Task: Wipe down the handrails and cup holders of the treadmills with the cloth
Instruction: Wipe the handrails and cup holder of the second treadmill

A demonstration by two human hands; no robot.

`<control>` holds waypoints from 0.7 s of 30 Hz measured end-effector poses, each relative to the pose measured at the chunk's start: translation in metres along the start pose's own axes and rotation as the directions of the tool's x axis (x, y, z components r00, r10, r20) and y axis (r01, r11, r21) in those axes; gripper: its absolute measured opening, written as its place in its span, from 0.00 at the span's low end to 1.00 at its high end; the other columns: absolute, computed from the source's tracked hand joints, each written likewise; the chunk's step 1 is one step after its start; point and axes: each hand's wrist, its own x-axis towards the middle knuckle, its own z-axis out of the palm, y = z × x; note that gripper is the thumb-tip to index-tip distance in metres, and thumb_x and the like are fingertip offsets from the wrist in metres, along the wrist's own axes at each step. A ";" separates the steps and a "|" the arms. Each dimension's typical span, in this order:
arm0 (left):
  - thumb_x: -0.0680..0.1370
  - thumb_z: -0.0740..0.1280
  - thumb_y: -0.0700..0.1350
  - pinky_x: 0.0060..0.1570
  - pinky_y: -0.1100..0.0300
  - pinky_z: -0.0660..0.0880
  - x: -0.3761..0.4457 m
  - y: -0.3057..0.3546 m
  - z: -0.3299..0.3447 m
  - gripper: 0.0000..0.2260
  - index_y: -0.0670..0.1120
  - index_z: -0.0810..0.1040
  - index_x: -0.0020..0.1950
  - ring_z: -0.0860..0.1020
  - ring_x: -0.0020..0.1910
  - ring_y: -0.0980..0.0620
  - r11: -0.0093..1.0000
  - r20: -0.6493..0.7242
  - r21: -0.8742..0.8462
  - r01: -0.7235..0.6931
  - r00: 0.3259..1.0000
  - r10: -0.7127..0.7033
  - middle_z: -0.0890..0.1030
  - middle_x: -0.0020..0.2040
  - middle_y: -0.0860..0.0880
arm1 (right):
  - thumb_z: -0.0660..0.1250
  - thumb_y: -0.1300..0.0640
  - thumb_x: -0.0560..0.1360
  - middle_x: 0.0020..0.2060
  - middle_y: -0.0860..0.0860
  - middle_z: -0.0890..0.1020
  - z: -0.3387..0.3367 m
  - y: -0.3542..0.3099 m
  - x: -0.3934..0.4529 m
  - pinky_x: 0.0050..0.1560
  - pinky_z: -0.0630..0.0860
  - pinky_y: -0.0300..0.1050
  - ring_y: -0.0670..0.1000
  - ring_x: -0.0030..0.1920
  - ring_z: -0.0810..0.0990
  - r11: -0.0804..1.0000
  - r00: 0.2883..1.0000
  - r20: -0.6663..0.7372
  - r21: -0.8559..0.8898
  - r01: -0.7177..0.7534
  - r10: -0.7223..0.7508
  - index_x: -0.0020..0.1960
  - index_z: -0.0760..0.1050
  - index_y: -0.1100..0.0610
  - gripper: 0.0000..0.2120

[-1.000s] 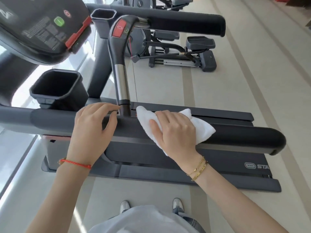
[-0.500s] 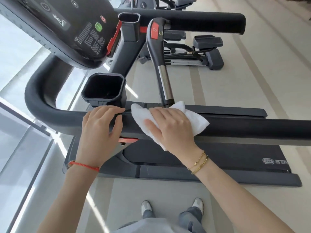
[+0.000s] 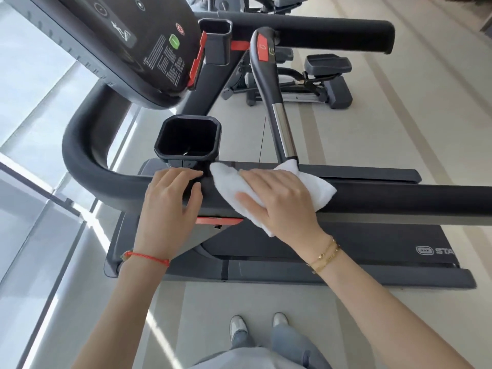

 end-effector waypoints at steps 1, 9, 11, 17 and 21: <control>0.80 0.64 0.39 0.60 0.48 0.73 0.000 0.000 0.000 0.10 0.42 0.80 0.59 0.74 0.58 0.45 1.000 -0.001 -0.004 0.001 1.000 -0.001 0.81 0.54 0.47 | 0.60 0.46 0.81 0.48 0.48 0.84 -0.003 0.008 -0.005 0.53 0.75 0.45 0.49 0.49 0.82 1.000 1.000 -0.015 -0.010 0.000 0.000 0.56 0.81 0.55 0.16; 0.80 0.63 0.39 0.62 0.45 0.71 -0.002 0.004 0.007 0.10 0.41 0.81 0.59 0.73 0.60 0.44 1.000 -0.029 -0.012 0.029 0.999 -0.029 0.81 0.55 0.47 | 0.52 0.43 0.81 0.33 0.48 0.80 -0.001 -0.007 0.020 0.39 0.72 0.47 0.51 0.34 0.77 0.991 0.981 0.142 -0.043 -0.126 0.131 0.46 0.78 0.54 0.21; 0.80 0.63 0.38 0.62 0.45 0.71 -0.003 0.003 0.008 0.10 0.41 0.81 0.59 0.73 0.60 0.43 1.000 -0.038 -0.010 0.018 0.999 -0.019 0.81 0.55 0.46 | 0.52 0.43 0.81 0.35 0.49 0.80 0.003 -0.017 0.024 0.41 0.73 0.49 0.52 0.36 0.78 0.995 0.980 0.168 -0.016 -0.101 0.102 0.48 0.78 0.55 0.21; 0.80 0.63 0.39 0.61 0.44 0.71 -0.002 0.004 0.009 0.10 0.42 0.81 0.59 0.73 0.60 0.43 0.999 -0.045 -0.015 0.034 0.998 -0.034 0.81 0.54 0.47 | 0.58 0.46 0.81 0.49 0.48 0.84 -0.012 0.012 0.000 0.52 0.75 0.47 0.51 0.48 0.82 0.998 0.994 0.091 0.027 0.058 -0.060 0.59 0.80 0.55 0.18; 0.80 0.64 0.39 0.61 0.43 0.71 -0.001 0.007 0.009 0.10 0.43 0.81 0.58 0.74 0.59 0.42 0.999 -0.054 -0.003 0.035 0.998 -0.035 0.82 0.53 0.47 | 0.57 0.46 0.81 0.39 0.48 0.83 -0.013 0.020 -0.006 0.45 0.74 0.47 0.52 0.40 0.80 0.994 0.994 0.013 -0.030 -0.104 0.105 0.50 0.81 0.55 0.17</control>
